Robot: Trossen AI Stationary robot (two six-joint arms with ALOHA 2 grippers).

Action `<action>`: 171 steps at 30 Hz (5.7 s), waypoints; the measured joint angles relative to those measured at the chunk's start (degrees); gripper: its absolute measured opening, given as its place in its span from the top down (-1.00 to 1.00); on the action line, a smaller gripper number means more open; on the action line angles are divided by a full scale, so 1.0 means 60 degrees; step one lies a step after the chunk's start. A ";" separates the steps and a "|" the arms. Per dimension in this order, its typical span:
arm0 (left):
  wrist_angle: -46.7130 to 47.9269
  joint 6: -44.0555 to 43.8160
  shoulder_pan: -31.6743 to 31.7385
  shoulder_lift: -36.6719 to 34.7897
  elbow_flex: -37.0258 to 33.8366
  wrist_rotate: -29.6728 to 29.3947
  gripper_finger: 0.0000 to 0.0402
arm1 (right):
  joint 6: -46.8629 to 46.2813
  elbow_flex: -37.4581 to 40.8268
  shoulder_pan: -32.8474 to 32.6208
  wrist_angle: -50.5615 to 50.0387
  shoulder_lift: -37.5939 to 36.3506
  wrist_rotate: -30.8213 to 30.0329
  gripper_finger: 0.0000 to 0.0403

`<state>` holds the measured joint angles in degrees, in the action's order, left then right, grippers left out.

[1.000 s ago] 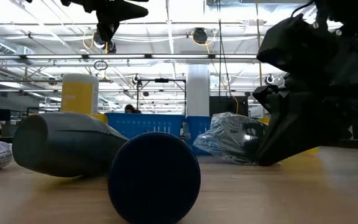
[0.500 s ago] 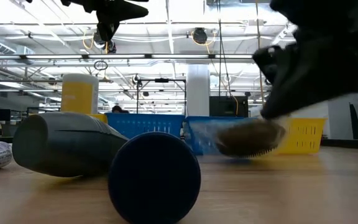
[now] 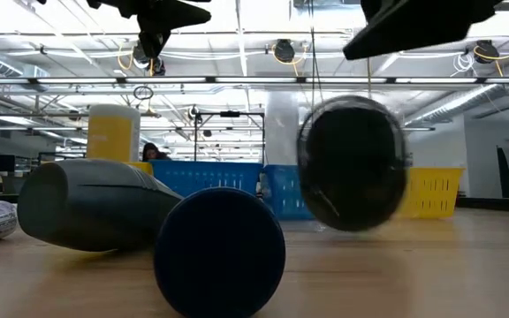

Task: Pick & Place Travel size toiletries
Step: Put the hairbrush into the left yellow bin

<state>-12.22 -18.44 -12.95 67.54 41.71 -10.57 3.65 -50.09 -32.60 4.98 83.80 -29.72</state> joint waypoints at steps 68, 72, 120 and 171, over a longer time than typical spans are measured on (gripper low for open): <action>-0.0128 0.0294 -0.0007 0.0000 0.0000 0.0107 0.40 | -0.3491 0.0484 0.0561 0.0320 0.2986 0.3712 0.28; -0.0128 0.0293 -0.0007 0.0001 0.0000 0.0107 0.40 | -0.3401 0.0495 0.0577 0.0488 0.2995 0.3676 0.65; -0.1290 0.0288 0.0000 0.0002 -0.0004 0.0274 0.40 | 0.0920 0.0251 0.1779 0.0822 -0.1976 0.0205 1.00; -0.3917 0.1733 0.0408 0.1699 -0.0007 -0.0494 0.66 | 0.2355 -0.1457 0.3377 0.1470 -0.1619 0.1720 1.00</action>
<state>-35.73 -8.04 -10.50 77.73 41.67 -13.54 17.78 -58.83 -12.34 13.80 74.08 -19.40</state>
